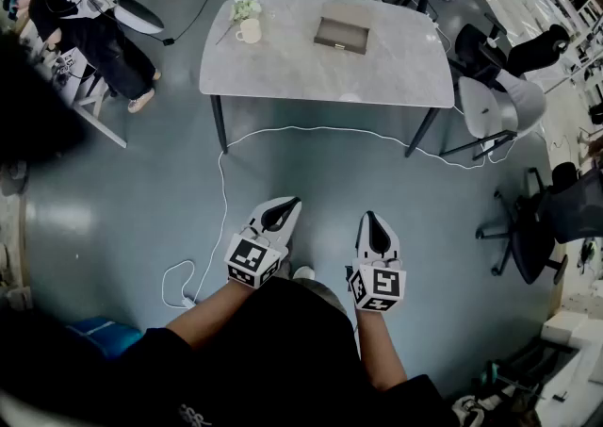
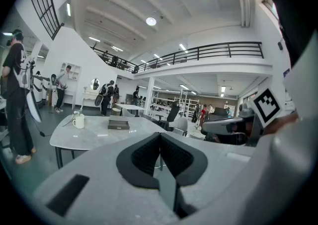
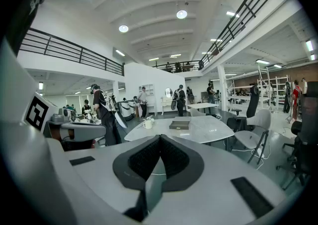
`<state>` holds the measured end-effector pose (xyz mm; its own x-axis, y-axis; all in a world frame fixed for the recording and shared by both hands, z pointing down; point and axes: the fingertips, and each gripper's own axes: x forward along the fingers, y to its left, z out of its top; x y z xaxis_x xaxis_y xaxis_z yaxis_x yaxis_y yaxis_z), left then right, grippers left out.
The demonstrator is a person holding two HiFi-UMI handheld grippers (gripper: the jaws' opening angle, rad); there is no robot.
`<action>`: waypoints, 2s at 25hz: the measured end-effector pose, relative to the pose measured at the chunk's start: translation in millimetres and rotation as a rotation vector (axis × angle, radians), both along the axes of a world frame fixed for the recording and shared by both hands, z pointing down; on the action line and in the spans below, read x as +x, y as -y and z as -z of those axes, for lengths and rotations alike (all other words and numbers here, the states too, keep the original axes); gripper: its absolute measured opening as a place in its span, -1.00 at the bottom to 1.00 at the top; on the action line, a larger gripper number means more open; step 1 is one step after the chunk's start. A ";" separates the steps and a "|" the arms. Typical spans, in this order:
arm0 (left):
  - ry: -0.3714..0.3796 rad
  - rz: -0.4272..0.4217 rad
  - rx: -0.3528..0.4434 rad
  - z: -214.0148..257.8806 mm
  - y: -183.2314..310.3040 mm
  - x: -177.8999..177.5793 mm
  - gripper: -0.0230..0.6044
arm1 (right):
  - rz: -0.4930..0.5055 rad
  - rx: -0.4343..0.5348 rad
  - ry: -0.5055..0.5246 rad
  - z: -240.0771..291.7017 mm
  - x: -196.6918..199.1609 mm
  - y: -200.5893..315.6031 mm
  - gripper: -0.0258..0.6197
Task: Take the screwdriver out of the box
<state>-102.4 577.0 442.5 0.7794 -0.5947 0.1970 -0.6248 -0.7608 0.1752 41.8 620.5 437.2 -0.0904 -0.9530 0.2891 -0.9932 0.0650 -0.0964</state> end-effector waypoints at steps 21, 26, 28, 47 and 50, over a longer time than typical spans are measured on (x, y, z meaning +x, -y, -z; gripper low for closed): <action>-0.034 -0.038 0.010 16.4 231.1 -40.6 -0.87 | -0.047 -0.043 -0.030 12.5 -28.5 224.3 -0.88; -0.045 -0.081 0.027 13.6 279.6 -51.0 -0.87 | -0.065 -0.050 -0.042 7.6 -45.1 269.6 -0.88; -0.051 -0.098 0.034 10.4 291.6 -54.2 -0.87 | -0.069 -0.054 -0.053 3.7 -50.9 281.1 -0.88; -0.038 0.012 -0.034 -18.2 407.4 -13.3 -0.87 | -0.007 -0.087 0.020 -31.9 14.1 416.6 -0.88; -0.010 0.028 -0.055 -16.9 440.4 6.2 -0.87 | 0.027 -0.083 0.020 -27.1 34.5 462.5 -0.88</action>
